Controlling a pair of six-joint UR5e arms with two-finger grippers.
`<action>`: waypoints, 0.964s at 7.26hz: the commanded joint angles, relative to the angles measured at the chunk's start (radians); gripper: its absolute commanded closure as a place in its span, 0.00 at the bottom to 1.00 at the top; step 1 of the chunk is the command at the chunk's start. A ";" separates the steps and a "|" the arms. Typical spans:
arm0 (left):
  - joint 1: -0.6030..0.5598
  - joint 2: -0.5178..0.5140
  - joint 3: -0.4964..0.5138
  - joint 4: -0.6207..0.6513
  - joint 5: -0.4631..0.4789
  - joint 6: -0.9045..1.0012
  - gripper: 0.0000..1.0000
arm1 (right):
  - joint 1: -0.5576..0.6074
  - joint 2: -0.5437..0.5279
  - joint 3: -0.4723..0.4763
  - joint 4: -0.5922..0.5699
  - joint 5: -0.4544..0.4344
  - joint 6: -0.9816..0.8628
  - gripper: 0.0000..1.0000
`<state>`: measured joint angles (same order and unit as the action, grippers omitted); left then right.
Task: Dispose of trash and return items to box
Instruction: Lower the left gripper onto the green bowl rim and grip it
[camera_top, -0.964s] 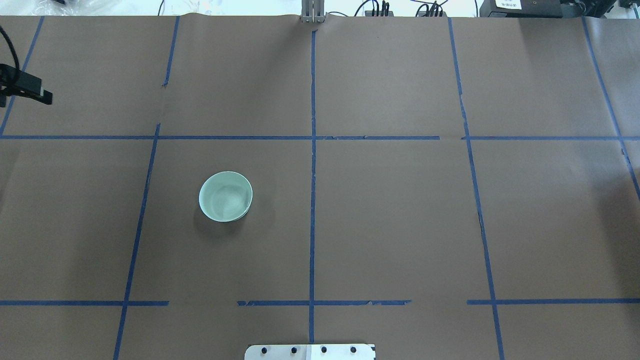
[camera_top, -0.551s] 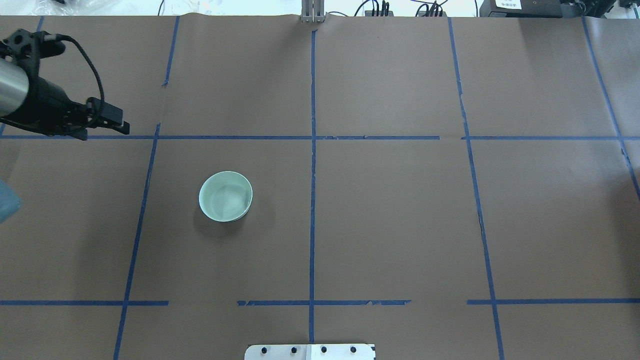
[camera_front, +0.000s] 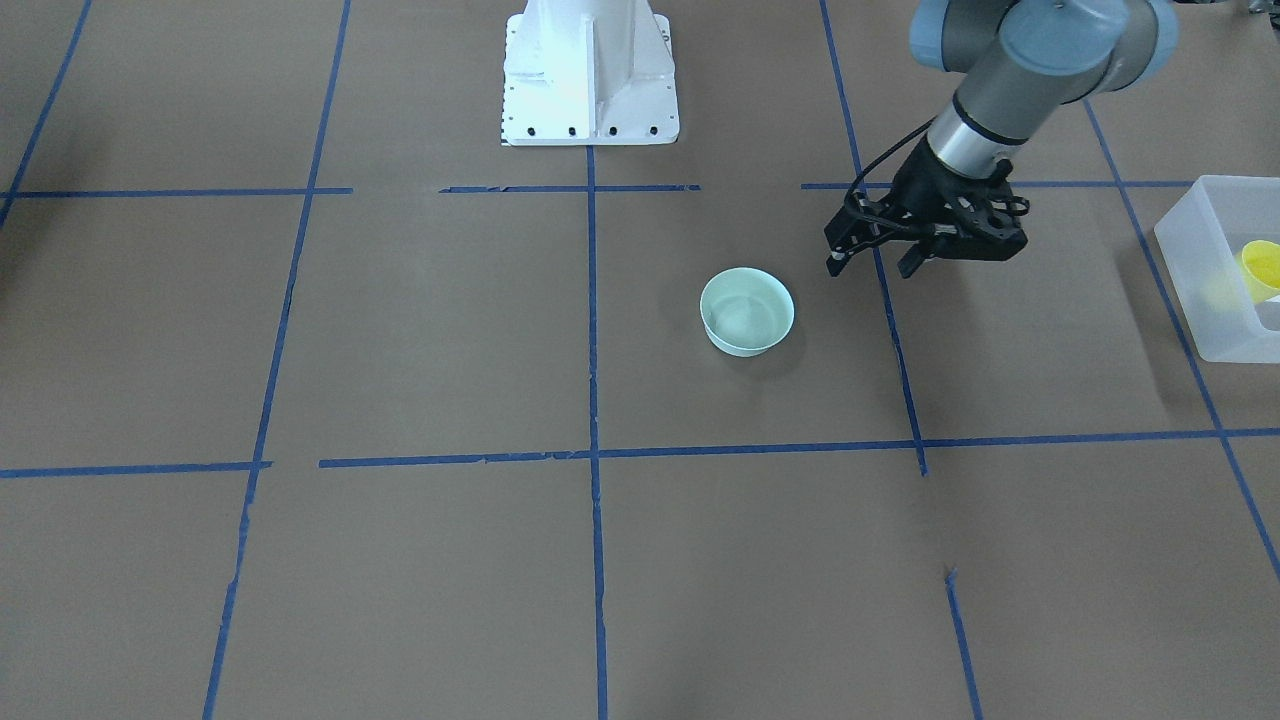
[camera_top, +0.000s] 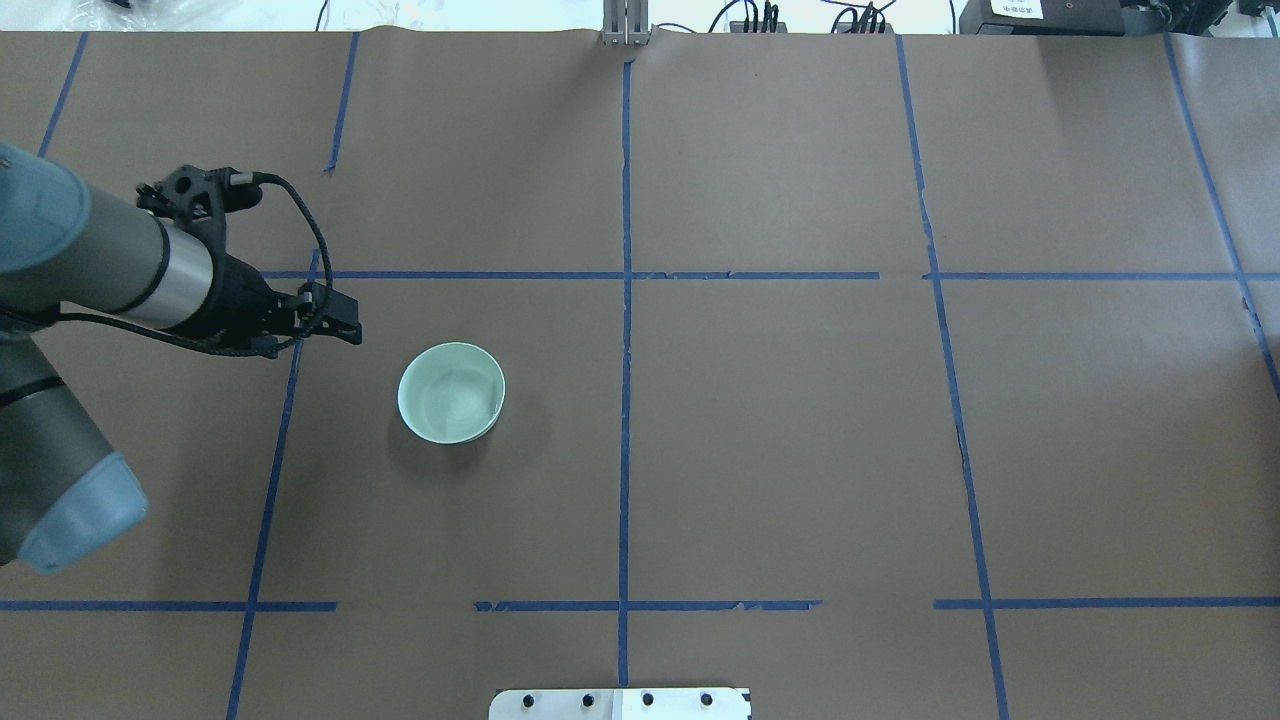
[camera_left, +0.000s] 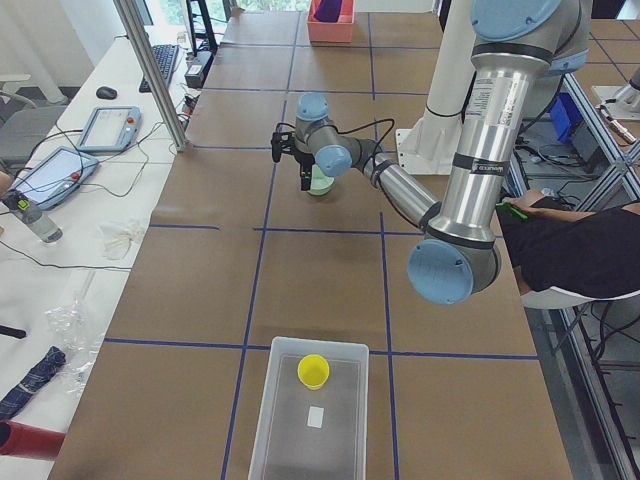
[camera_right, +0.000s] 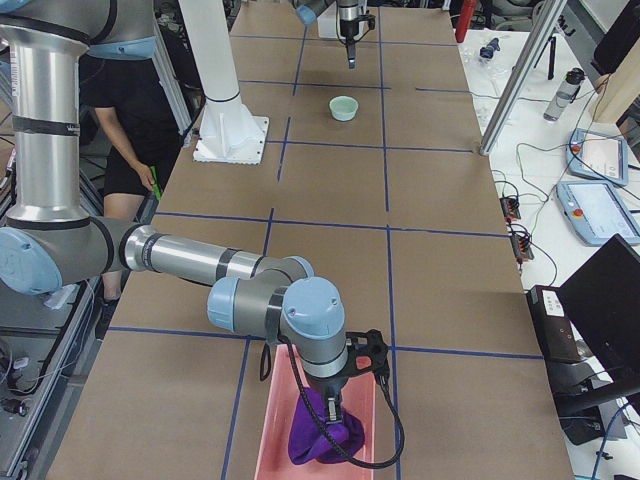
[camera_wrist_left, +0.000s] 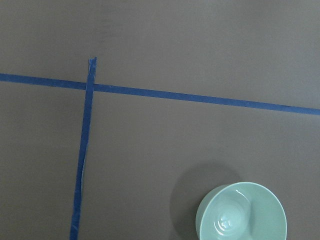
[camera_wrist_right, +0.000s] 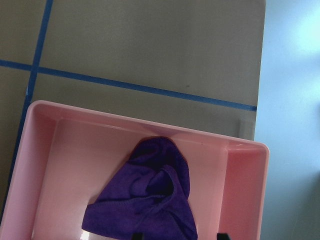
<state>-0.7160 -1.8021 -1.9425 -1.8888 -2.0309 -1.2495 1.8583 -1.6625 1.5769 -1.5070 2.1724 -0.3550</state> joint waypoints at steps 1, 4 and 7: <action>0.125 -0.034 0.144 -0.146 0.110 -0.126 0.02 | -0.011 0.012 0.000 -0.002 0.058 0.044 0.00; 0.152 -0.059 0.197 -0.157 0.123 -0.131 0.23 | -0.065 0.012 0.031 -0.004 0.125 0.168 0.00; 0.152 -0.059 0.195 -0.154 0.121 -0.131 1.00 | -0.114 0.007 0.093 -0.030 0.136 0.194 0.00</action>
<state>-0.5647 -1.8603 -1.7469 -2.0442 -1.9087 -1.3804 1.7663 -1.6529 1.6374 -1.5173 2.3069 -0.1681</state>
